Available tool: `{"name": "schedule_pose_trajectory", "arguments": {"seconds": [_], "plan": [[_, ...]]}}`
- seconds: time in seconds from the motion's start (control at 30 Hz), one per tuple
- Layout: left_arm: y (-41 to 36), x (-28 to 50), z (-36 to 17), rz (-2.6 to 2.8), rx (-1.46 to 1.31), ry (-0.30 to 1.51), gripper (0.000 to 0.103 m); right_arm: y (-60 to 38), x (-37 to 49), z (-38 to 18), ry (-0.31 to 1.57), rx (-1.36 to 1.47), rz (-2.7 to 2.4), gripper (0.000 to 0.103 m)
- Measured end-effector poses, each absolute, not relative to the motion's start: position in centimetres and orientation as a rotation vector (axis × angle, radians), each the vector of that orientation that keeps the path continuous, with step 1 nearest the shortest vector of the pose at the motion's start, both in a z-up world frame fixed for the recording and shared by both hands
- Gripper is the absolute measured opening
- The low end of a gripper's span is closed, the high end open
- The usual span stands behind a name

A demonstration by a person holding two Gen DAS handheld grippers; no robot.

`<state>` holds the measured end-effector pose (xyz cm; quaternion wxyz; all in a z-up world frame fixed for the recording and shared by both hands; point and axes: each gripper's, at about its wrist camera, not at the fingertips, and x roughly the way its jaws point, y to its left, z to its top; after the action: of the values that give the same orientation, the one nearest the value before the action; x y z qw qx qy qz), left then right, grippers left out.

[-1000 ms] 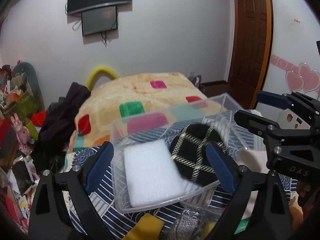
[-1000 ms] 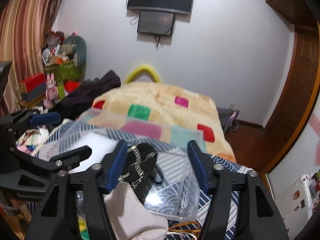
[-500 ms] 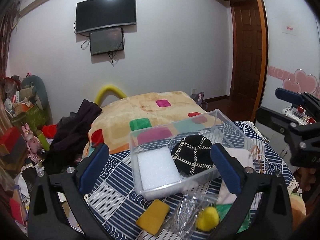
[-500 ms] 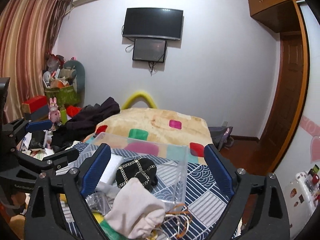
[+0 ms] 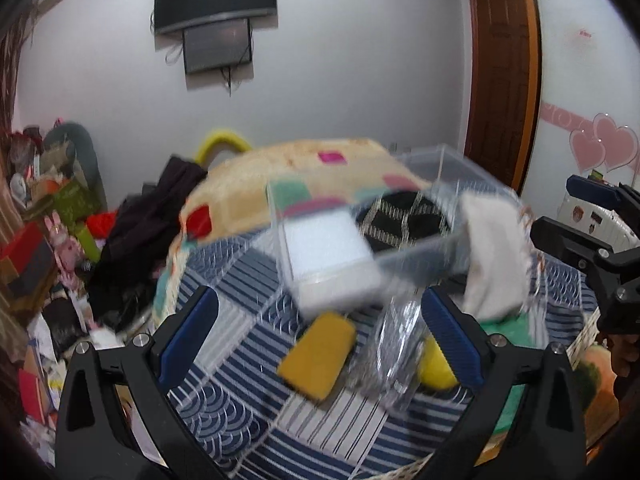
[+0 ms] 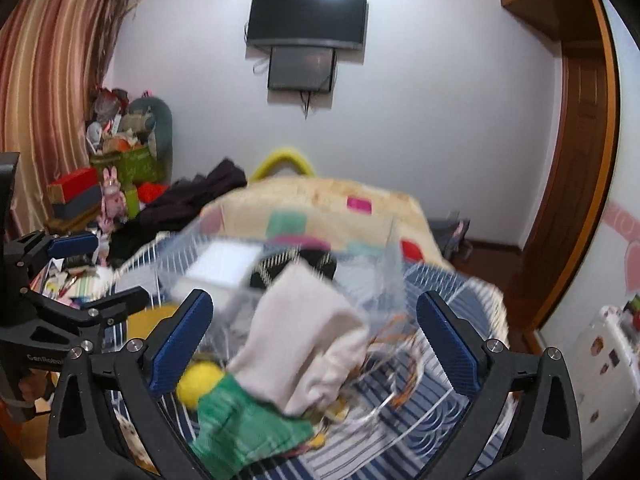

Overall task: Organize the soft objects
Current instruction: 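Grasp the yellow sponge with the left tool while the right tool grasps the white cloth, then place the sponge into the box with the left tool while the right tool places the cloth in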

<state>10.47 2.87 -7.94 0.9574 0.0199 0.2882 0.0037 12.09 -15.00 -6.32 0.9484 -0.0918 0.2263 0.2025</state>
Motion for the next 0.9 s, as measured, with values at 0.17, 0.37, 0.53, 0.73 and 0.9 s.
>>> {"name": "schedule_pose_trajectory", "arguments": {"seconds": [0.17, 0.37, 0.53, 0.73, 0.9], "plan": [[4.1, 10.9, -11.2, 0.024, 0.000, 0.664, 0.103, -14.7, 13.1, -8.8, 0.547, -0.175, 0.407, 0.102], [6.0, 11.5, -13.7, 0.044, -0.069, 0.704, 0.097, -15.5, 14.3, -10.1, 0.613, -0.103, 0.401, 0.101], [6.6, 12.7, -14.9, 0.006, -0.108, 0.746, 0.077, -15.4, 14.4, -10.9, 0.658, -0.061, 0.438, 0.076], [6.2, 13.0, -15.9, -0.067, -0.153, 0.774, 0.051, -15.5, 14.4, -11.3, 0.681, -0.046, 0.468, 0.036], [5.4, 12.3, -15.5, -0.077, -0.126, 0.753, 0.048, -16.2, 13.8, -10.9, 0.670, -0.043, 0.485, 0.023]]}}
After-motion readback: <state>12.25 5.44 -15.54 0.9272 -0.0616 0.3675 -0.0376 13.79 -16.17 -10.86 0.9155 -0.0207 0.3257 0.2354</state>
